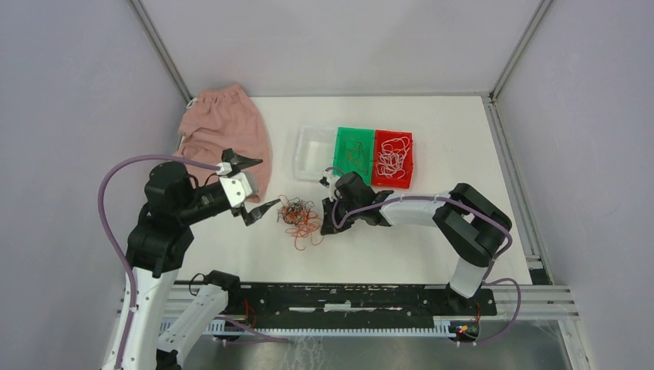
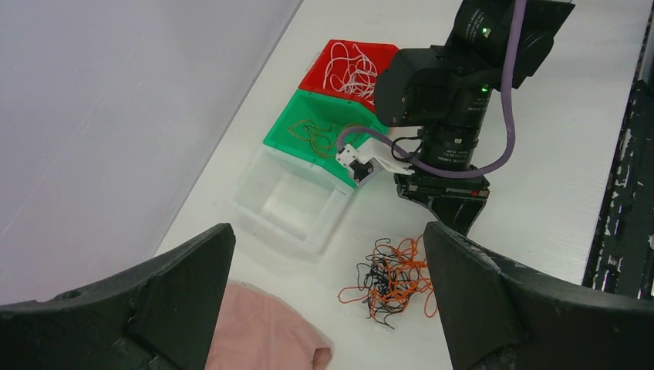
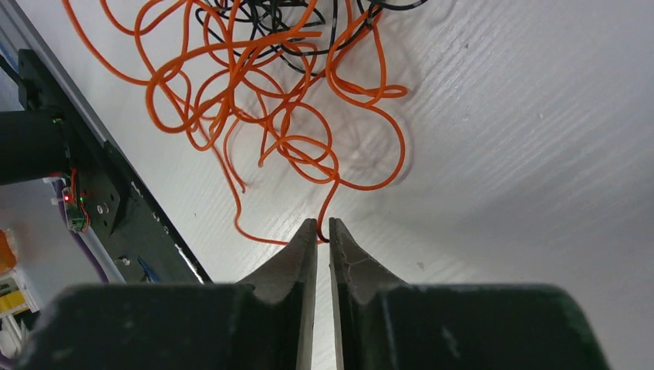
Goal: Untangle the cables
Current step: Untie the cable.
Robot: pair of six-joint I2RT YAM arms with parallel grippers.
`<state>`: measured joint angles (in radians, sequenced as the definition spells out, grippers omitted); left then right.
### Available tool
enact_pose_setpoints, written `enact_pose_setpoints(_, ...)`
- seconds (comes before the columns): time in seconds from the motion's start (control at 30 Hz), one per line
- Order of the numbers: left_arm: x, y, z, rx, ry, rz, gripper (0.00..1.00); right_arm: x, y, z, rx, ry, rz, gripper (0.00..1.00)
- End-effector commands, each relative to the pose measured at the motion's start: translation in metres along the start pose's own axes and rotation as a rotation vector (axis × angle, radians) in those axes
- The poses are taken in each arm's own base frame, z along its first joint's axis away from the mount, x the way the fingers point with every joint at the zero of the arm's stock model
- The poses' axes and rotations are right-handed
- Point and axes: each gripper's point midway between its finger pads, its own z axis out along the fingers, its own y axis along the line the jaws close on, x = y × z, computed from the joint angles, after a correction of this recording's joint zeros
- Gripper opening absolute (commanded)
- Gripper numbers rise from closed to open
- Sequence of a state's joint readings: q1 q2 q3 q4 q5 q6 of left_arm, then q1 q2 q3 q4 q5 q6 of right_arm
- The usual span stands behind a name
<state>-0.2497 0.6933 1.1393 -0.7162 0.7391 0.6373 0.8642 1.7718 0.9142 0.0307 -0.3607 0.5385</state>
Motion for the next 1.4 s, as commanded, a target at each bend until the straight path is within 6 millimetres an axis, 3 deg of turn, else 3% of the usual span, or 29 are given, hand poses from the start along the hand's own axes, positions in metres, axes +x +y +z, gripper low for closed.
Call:
enact_pose_setpoints(0.0, 0.000, -0.007, 0.000, 0.030, -0.010, 0.014, 0.99, -0.027, 0.031, -0.025, -0.079, -0.121, -0.029, 0.11)
enact_pose_setpoints(0.2, 0.012, -0.019, 0.002, 0.062, 0.001, -0.022, 0.99, -0.058, 0.072, -0.098, -0.123, -0.271, -0.038, 0.00)
enact_pose_setpoints(0.3, 0.017, -0.026, 0.004, 0.092, -0.003, -0.047, 0.99, -0.058, 0.095, -0.127, -0.178, -0.289, 0.012, 0.00)
enact_pose_setpoints(0.47, 0.025, -0.040, 0.012, 0.165, -0.026, -0.096, 0.99, -0.072, 0.132, -0.170, -0.209, -0.325, -0.024, 0.00)
enact_pose_setpoints(0.7, 0.030, -0.053, 0.022, 0.224, -0.088, -0.142, 0.99, -0.125, 0.181, -0.211, -0.300, -0.482, -0.056, 0.00)
enact_pose_setpoints(0.8, 0.030, -0.053, 0.024, 0.232, -0.102, -0.127, 0.97, -0.138, 0.192, -0.216, -0.302, -0.482, -0.091, 0.00)
enact_pose_setpoints(0.97, 0.036, -0.048, 0.029, 0.223, -0.096, -0.062, 0.88, -0.140, 0.207, -0.220, -0.357, -0.457, -0.095, 0.00)
enact_pose_setpoints(1.07, 0.030, -0.042, 0.031, 0.223, -0.114, -0.025, 0.80, -0.136, 0.204, -0.215, -0.340, -0.425, -0.092, 0.00)
enact_pose_setpoints(1.17, 0.021, -0.037, 0.029, 0.211, -0.142, 0.057, 0.79, -0.132, 0.198, -0.208, -0.315, -0.390, -0.079, 0.00)
enact_pose_setpoints(1.37, 0.022, -0.041, 0.030, 0.231, -0.178, 0.207, 0.75, -0.129, 0.193, -0.186, -0.290, -0.307, -0.016, 0.00)
